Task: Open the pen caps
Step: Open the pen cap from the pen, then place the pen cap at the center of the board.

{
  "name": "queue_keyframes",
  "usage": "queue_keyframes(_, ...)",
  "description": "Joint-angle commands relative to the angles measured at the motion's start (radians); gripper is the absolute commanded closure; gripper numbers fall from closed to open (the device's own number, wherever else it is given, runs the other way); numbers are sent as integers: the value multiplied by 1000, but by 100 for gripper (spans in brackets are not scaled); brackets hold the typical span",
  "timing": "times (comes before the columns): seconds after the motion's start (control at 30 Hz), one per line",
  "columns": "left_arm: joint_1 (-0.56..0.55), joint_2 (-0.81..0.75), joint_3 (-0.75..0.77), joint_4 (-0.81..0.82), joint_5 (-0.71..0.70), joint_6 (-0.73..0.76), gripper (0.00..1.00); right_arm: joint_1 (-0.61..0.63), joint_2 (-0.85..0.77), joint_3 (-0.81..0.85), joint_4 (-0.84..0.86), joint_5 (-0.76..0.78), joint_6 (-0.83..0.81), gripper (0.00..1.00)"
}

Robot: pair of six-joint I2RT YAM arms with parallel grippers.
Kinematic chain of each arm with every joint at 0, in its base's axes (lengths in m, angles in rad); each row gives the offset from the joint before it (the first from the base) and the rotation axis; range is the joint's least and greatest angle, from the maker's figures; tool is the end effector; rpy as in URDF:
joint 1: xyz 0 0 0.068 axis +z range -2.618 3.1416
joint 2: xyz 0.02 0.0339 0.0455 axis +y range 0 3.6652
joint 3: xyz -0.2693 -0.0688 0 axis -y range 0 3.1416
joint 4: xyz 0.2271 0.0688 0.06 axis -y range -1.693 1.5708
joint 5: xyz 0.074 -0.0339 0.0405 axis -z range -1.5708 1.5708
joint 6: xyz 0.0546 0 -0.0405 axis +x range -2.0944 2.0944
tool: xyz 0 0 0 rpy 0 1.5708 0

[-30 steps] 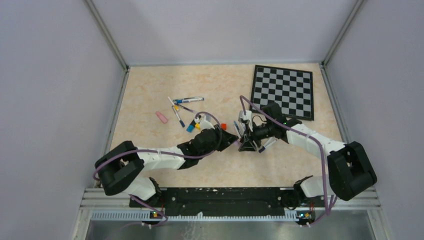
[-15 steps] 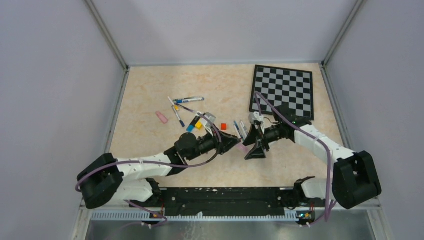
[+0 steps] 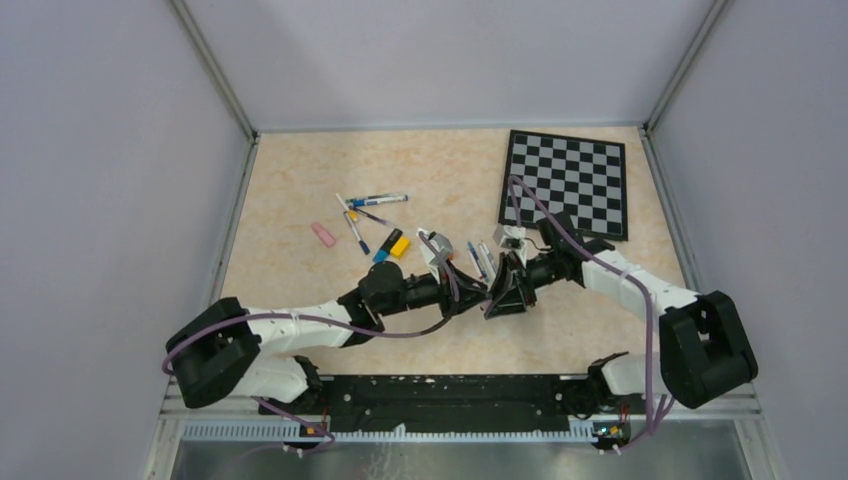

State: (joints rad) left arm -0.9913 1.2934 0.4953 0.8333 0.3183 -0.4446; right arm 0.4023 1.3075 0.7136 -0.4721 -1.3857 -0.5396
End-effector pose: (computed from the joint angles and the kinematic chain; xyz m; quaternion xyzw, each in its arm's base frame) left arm 0.1355 -0.2382 0.2562 0.2949 0.6295 -0.5502 0.4626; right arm 0.1744 0.1325 0.2226 -0.4802 0.5916 0.6039 0.2341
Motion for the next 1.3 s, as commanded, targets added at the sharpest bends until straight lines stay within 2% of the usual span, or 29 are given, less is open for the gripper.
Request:
queue_keyframes(0.0, -1, 4, 44, 76, 14, 29, 100, 26, 18, 11, 26, -29, -12, 81)
queue_keyframes(0.03, -1, -1, 40, 76, 1, 28, 100, 26, 20, 15, 8, -18, -31, 100)
queue_keyframes(0.2, 26, -83, -14, 103, -106, 8, 100, 27, 39, 56, -130, 37, -181, 100)
queue_keyframes(0.37, 128, -249, -73, 141, -222, -43, 100, 33, 93, 102, -224, 65, -244, 100)
queue_keyframes(0.57, 260, -398, -61, 89, -221, -61, 100, 44, 116, 116, -246, 104, -239, 100)
queue_keyframes(0.67, 271, -443, -49, -6, -213, -61, 100, 43, 100, 111, -173, 155, -185, 100)
queue_keyframes(0.73, 271, -478, -47, -106, -213, -81, 100, 18, 68, 93, -45, 235, -57, 100)
queue_keyframes(0.87, 272, -570, -85, -338, -256, -179, 100, -112, 1, 31, 208, 386, 183, 100)
queue_keyframes(0.97, 272, -638, -148, -448, -274, -256, 100, -193, -27, -9, 312, 493, 281, 100)
queue_keyframes(1.07, 272, -682, -196, -547, -305, -343, 100, -226, -15, -12, 347, 616, 351, 100)
queue_keyframes(1.27, 272, -662, -197, -712, -309, -392, 100, -235, 125, 76, 282, 623, 341, 100)
